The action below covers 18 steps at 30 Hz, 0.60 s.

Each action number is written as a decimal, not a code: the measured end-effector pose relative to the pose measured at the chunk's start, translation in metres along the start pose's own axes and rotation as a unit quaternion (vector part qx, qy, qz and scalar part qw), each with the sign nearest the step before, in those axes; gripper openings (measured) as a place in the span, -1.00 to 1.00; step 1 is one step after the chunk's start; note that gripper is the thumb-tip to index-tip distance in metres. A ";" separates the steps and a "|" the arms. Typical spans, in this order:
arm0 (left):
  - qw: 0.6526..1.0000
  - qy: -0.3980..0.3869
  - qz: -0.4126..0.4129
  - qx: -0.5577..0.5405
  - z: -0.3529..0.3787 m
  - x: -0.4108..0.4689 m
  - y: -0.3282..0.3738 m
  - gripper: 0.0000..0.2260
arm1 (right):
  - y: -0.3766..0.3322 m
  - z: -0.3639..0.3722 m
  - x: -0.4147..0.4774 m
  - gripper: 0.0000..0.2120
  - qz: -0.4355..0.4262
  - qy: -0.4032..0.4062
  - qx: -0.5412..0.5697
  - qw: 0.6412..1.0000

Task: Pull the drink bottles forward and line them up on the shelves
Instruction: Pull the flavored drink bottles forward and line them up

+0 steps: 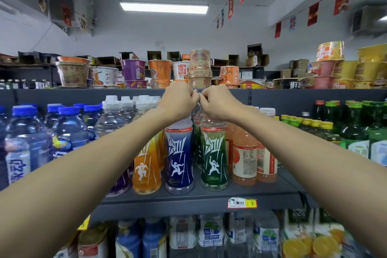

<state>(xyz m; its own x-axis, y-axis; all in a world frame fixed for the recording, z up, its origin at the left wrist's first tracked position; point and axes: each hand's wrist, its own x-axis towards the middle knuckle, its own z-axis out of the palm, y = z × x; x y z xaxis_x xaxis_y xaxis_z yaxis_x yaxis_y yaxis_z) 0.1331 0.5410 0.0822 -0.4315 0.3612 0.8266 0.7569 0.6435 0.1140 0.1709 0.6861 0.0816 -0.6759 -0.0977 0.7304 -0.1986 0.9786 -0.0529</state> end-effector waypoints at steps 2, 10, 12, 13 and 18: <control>1.000 0.012 -0.001 -0.012 0.000 -0.002 0.000 -0.52 | -0.001 0.001 -0.003 -0.57 0.006 0.007 0.007 1.000; 0.987 0.109 0.007 -0.117 0.008 -0.042 0.002 -0.74 | -0.015 0.017 -0.037 -0.71 0.084 0.116 0.124 0.982; 0.984 0.114 -0.011 -0.136 0.013 -0.064 -0.001 -0.70 | -0.019 0.025 -0.057 -0.50 0.119 0.112 0.173 0.971; 0.983 0.111 -0.022 -0.146 0.016 -0.078 -0.001 -0.60 | -0.021 0.030 -0.069 -0.40 0.129 0.103 0.179 0.970; 0.981 0.065 -0.047 -0.179 0.030 -0.147 0.000 -0.29 | -0.016 0.052 -0.137 -0.12 0.125 0.031 0.153 0.980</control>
<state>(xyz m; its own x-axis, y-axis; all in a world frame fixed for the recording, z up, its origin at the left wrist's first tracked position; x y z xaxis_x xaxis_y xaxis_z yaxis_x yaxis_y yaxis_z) 0.1822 0.5081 -0.0561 -0.4585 0.2076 0.8641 0.8508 0.3833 0.3594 0.2300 0.6742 -0.0528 -0.6878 0.1595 0.7081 -0.2418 0.8695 -0.4307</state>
